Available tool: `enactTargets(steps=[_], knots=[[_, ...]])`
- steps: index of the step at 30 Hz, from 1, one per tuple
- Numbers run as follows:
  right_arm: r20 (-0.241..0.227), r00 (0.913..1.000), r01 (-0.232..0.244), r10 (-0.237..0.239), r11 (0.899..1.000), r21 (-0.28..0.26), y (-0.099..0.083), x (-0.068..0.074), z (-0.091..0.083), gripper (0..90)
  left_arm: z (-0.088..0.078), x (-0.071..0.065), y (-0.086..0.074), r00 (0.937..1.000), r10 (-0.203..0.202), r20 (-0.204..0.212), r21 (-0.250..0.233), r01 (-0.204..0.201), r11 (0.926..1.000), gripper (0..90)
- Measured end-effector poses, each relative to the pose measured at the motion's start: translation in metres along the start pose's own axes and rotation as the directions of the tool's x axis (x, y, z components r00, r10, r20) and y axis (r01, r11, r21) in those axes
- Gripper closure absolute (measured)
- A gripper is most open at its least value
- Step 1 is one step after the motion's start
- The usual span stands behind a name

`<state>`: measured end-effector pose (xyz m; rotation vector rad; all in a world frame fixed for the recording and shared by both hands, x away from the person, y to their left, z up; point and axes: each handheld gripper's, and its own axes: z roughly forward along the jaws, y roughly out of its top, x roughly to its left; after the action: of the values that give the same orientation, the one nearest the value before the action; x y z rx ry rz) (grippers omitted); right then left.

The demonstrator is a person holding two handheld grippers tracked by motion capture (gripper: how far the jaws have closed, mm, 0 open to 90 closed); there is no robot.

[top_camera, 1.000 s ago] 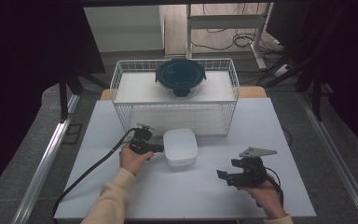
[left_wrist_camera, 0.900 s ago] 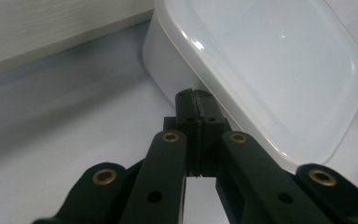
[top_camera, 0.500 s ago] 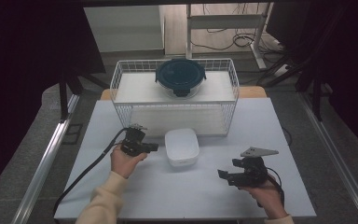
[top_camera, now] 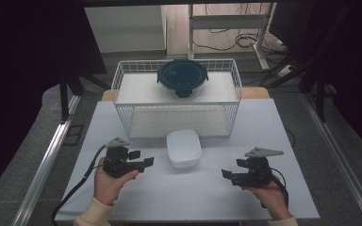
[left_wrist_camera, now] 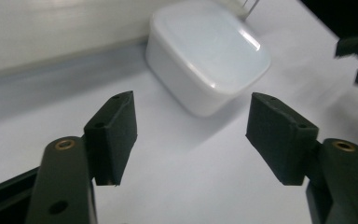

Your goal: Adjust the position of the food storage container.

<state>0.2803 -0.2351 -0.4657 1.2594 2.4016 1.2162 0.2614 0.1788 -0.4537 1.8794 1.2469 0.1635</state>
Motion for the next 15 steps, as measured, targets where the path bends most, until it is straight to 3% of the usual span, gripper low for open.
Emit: enactTargets(steps=[7,15], knots=[[0.001,1.0,0.008,-0.008,1.0,-0.006,0.0003,-0.0007,-0.0003,22.3,-0.0001,0.0055,-0.009,0.9996,0.008,-0.027,0.011,-0.008,0.9999,30.0],[0.015,0.9998,0.009,-0.009,1.0,-0.014,0.0016,-0.0035,-0.004,22.3,0.001,0.0037,-0.0102,0.9999,0.004,-0.012,0.009,-0.004,1.0,28.3]])
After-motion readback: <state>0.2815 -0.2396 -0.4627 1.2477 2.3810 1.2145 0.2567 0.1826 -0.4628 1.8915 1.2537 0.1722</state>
